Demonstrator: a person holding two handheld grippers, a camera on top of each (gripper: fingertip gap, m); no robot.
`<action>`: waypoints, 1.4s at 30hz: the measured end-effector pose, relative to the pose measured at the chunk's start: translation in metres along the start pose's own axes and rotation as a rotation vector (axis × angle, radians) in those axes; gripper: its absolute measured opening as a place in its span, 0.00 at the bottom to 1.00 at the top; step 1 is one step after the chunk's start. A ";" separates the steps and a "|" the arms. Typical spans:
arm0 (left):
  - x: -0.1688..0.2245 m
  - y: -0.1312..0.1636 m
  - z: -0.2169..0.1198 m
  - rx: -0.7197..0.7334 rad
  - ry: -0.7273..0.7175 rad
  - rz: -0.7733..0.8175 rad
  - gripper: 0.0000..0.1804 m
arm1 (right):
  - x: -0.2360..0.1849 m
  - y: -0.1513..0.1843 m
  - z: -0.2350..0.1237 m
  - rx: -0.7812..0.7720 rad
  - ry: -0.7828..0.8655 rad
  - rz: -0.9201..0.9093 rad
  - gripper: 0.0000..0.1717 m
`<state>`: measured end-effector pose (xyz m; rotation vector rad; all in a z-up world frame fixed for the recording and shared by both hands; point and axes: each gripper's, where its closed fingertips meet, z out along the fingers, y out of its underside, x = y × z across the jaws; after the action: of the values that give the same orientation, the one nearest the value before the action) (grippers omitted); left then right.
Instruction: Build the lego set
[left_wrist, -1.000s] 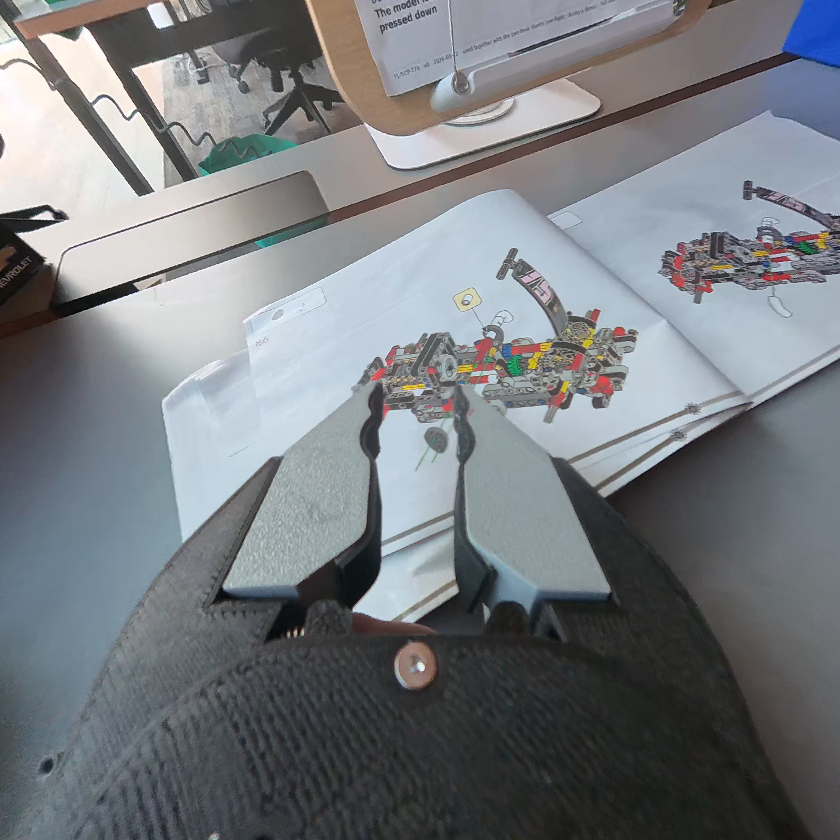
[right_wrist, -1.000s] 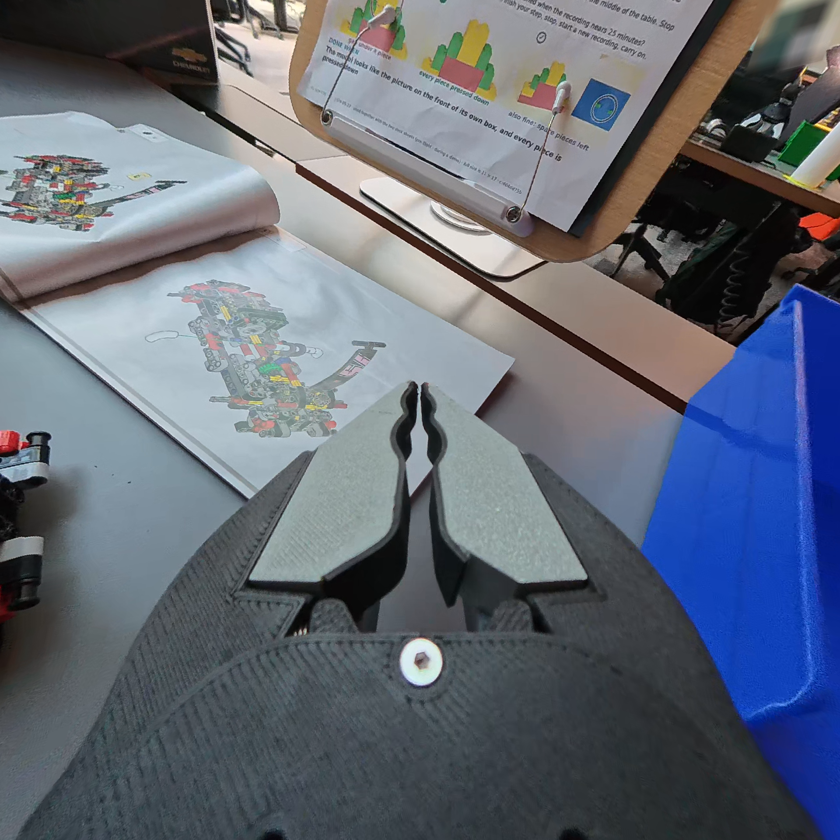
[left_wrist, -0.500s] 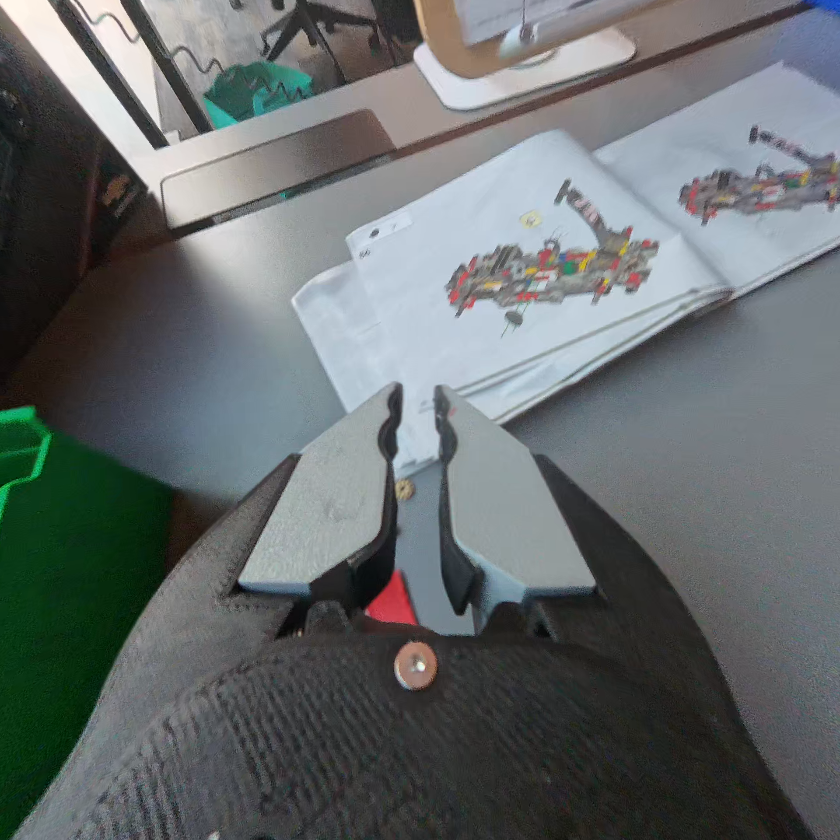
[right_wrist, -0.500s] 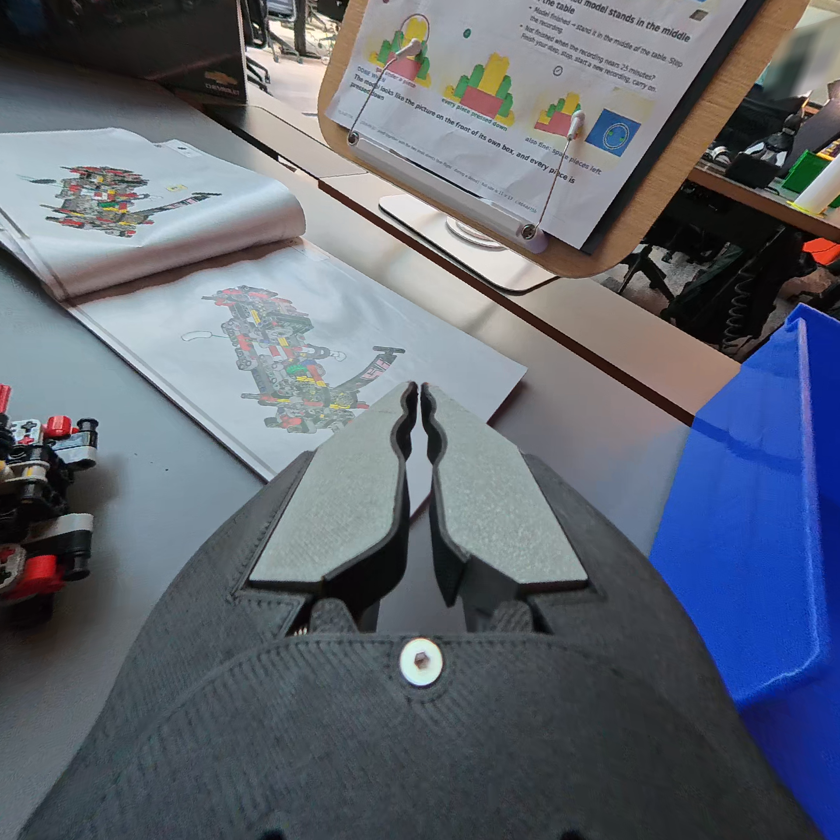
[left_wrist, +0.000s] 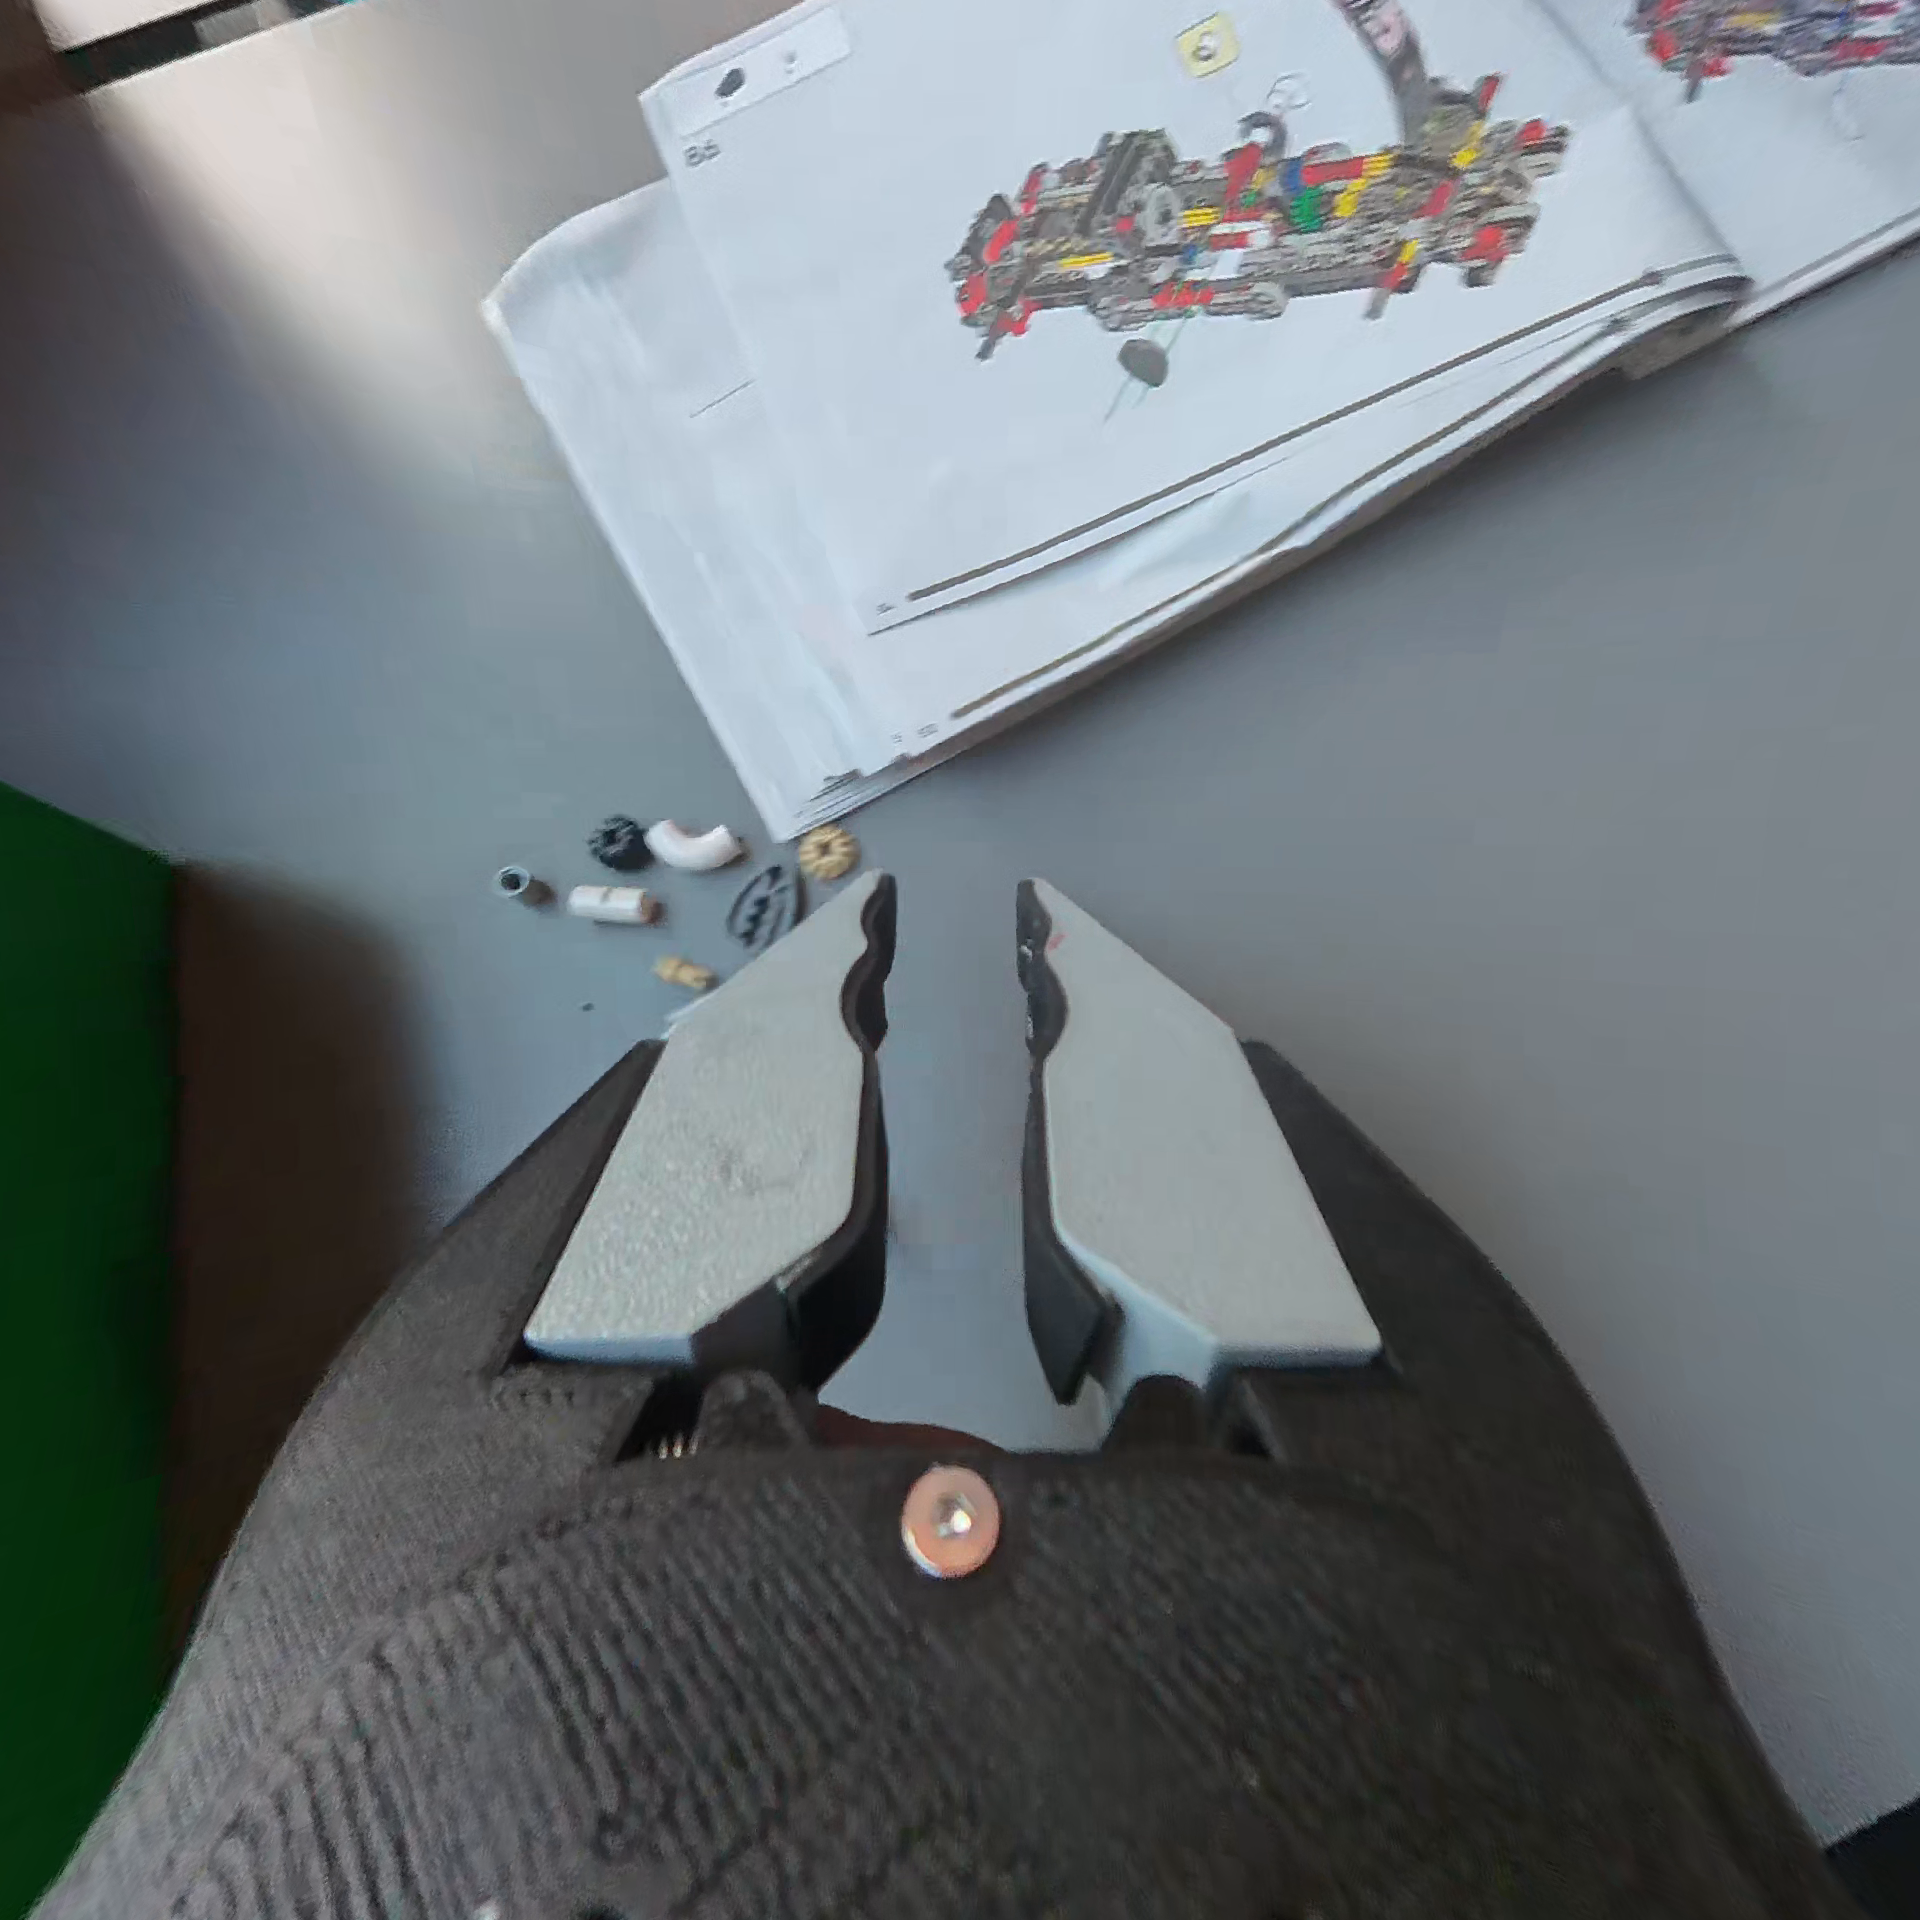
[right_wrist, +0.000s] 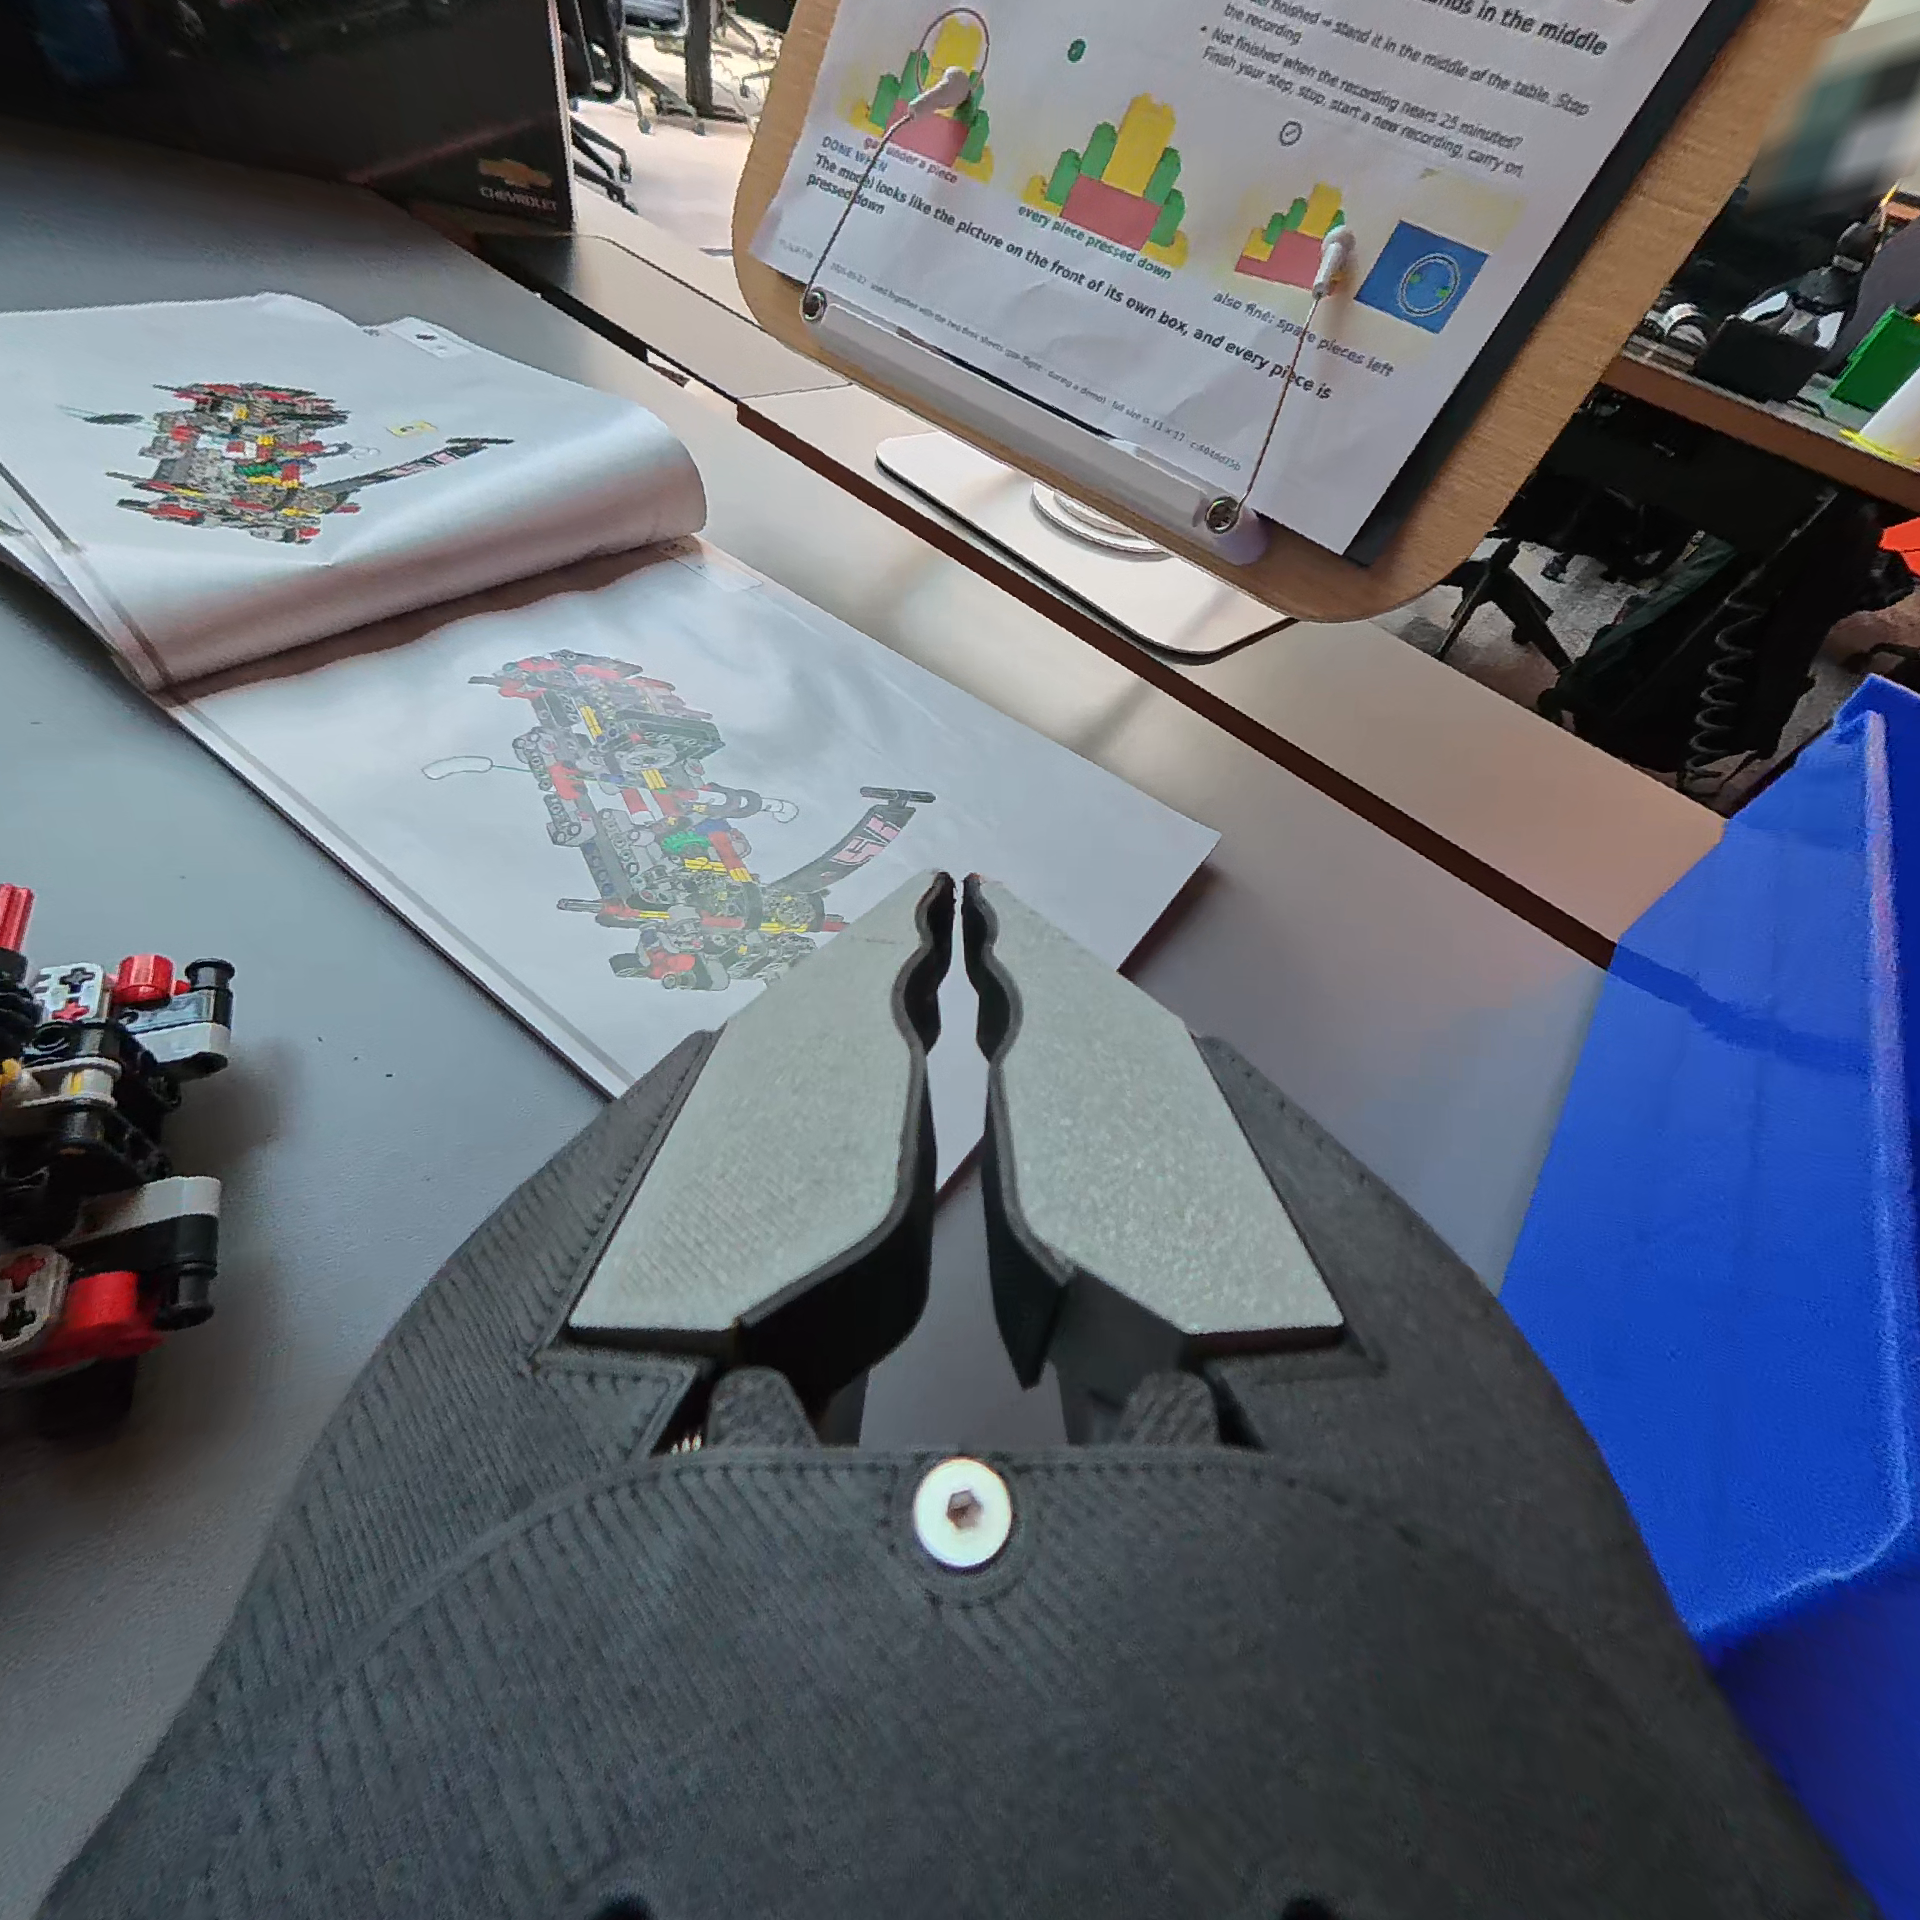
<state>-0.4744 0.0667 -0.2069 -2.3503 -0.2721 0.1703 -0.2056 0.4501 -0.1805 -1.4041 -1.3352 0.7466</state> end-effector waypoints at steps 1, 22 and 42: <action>0.010 -0.005 0.001 0.011 0.008 0.021 0.12 | -0.001 0.000 0.000 -0.002 -0.003 -0.004 0.00; 0.095 -0.076 0.109 -0.050 -0.114 0.747 0.13 | -0.022 0.009 0.009 -0.068 -0.121 -0.077 0.08; 0.130 -0.179 0.091 -0.058 0.125 0.661 0.00 | -0.021 0.001 0.002 -0.007 -0.148 -0.035 0.03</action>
<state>-0.3930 0.2848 -0.1506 -2.4157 0.5764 0.3295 -0.2118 0.4303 -0.1860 -1.3483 -1.4738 0.8359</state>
